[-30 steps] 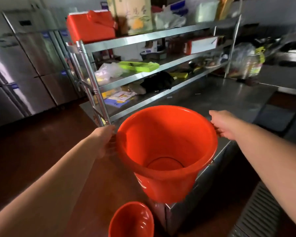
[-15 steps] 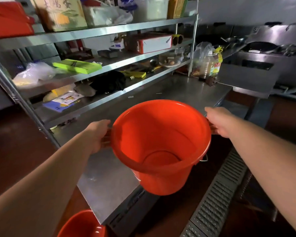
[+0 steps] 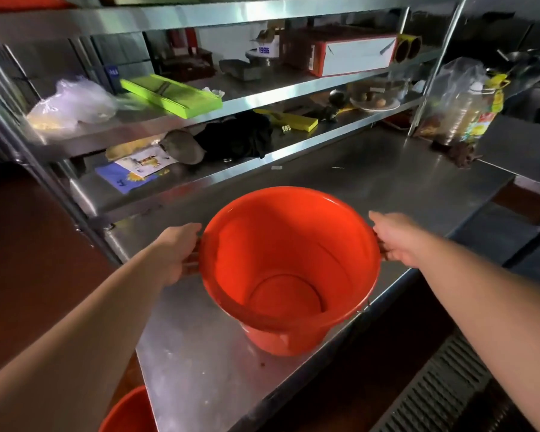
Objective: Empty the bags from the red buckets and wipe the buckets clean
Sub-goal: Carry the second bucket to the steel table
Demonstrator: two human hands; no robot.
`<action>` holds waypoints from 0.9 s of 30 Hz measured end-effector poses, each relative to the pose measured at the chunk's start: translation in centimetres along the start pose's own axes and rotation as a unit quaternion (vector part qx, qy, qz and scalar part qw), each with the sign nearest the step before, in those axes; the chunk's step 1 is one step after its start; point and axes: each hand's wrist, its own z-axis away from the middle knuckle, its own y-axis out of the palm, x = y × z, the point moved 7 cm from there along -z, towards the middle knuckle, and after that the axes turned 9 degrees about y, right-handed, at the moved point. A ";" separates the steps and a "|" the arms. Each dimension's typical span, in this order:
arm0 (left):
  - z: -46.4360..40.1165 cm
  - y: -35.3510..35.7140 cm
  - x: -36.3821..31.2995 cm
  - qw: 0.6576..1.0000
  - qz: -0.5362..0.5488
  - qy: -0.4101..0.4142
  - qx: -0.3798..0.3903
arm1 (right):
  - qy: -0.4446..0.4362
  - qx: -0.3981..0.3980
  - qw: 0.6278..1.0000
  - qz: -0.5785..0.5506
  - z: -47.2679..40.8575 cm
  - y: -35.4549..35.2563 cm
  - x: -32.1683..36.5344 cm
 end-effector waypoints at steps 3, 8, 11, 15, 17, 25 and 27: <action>-2.5 -1.0 -0.3 0.999 0.015 -0.014 -0.029 | -0.006 0.004 1.000 0.029 -2.8 2.4 3.1; -4.4 -2.4 0.4 0.997 0.039 -0.033 -0.063 | -0.029 0.037 0.995 0.085 -7.0 6.4 7.2; -4.6 -3.5 1.2 0.993 0.048 -0.051 -0.093 | -0.042 0.076 0.989 0.119 -9.4 9.2 9.4; -3.9 -4.6 2.5 0.986 0.067 -0.071 -0.138 | -0.055 0.140 0.974 0.170 -12.0 12.6 11.9; -3.5 -4.8 2.8 0.981 0.072 -0.075 -0.164 | -0.065 0.167 0.963 0.202 -13.0 14.0 12.9; -1.5 -2.2 4.2 0.951 0.120 -0.109 -0.264 | -0.104 0.272 0.920 0.263 -16.3 17.2 16.6; -1.3 -1.6 4.7 0.944 0.126 -0.115 -0.281 | -0.108 0.286 0.916 0.261 -17.2 17.4 17.2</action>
